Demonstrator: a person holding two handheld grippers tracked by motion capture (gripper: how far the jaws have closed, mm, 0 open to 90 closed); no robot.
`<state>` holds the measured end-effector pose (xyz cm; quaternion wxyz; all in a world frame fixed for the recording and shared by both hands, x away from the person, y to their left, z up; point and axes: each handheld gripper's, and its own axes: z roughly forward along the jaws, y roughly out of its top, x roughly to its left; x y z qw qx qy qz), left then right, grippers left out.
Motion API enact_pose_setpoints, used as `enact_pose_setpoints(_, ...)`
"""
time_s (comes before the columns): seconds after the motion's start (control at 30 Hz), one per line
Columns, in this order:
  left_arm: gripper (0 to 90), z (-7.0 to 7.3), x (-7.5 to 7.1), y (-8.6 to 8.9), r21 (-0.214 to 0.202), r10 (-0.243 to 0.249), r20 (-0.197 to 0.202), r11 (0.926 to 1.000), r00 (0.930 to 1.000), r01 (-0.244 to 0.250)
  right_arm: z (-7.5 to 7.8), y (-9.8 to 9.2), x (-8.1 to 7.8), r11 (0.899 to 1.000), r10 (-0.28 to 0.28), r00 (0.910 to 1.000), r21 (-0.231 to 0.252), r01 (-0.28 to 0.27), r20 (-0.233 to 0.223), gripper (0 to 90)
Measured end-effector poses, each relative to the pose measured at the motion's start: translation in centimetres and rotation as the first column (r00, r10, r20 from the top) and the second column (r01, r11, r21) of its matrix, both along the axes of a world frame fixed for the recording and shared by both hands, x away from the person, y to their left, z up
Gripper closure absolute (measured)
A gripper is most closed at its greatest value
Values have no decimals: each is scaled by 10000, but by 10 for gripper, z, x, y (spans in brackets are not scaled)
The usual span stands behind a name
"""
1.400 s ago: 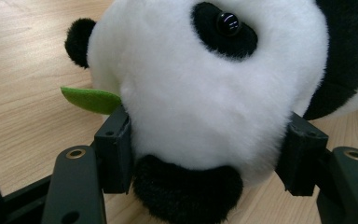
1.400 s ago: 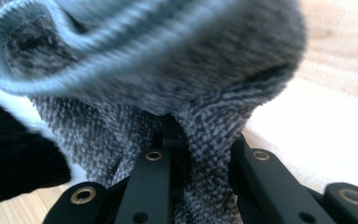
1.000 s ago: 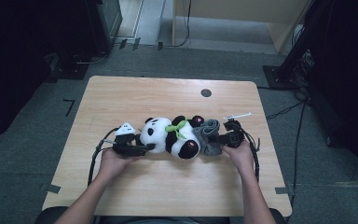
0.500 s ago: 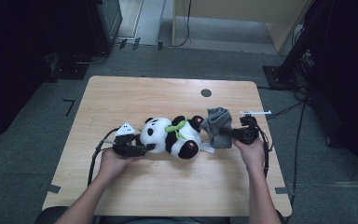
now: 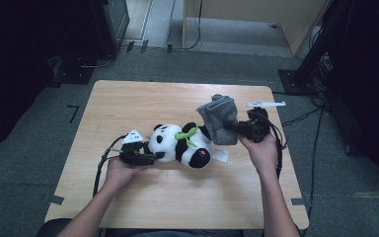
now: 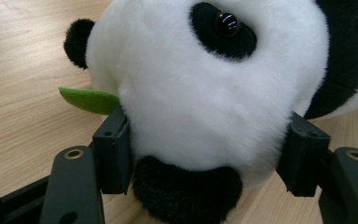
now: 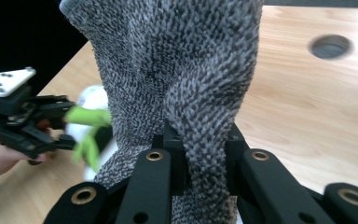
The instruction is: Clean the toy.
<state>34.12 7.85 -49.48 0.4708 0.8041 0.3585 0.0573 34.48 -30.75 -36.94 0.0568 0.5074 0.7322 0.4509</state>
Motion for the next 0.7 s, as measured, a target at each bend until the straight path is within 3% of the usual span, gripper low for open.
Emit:
enact_pose_setpoints(0.03,327,0,0,0,0,0,0,10000,10000,0,0,0,0,10000,0,10000,0,0,0,796)
enact_pose_setpoints(0.1,329,1,0,-1,-1,38,1,10000,10000,-38,8,18,4,9994,304,9995,-143,-303,30,795)
enact_pose_setpoints(0.23,343,2,0,-1,-15,43,-45,10000,10000,-43,19,54,9,9953,913,9958,-332,-909,110,795)
enact_pose_setpoints(0.27,343,2,0,0,-19,37,-68,10000,10000,-37,21,72,12,9920,1185,9929,-447,-1182,58,794)
enact_pose_setpoints(0.33,343,2,0,-1,-22,44,-75,10000,10000,-45,21,78,13,9907,1281,9918,-472,-1279,17,794)
enact_pose_setpoints(0.43,343,2,0,-1,-8,42,-75,10000,10000,-42,20,104,19,9836,1667,9859,-673,-1673,-150,794)
enact_pose_setpoints(0.53,342,3,1,0,1,28,-101,10000,9999,-28,17,132,18,9717,2216,9746,-759,-2236,-342,793)
enact_pose_setpoints(0.7,342,3,1,0,-8,54,-110,10000,9999,-54,9,151,13,9609,2566,9648,-920,-2611,-575,793)
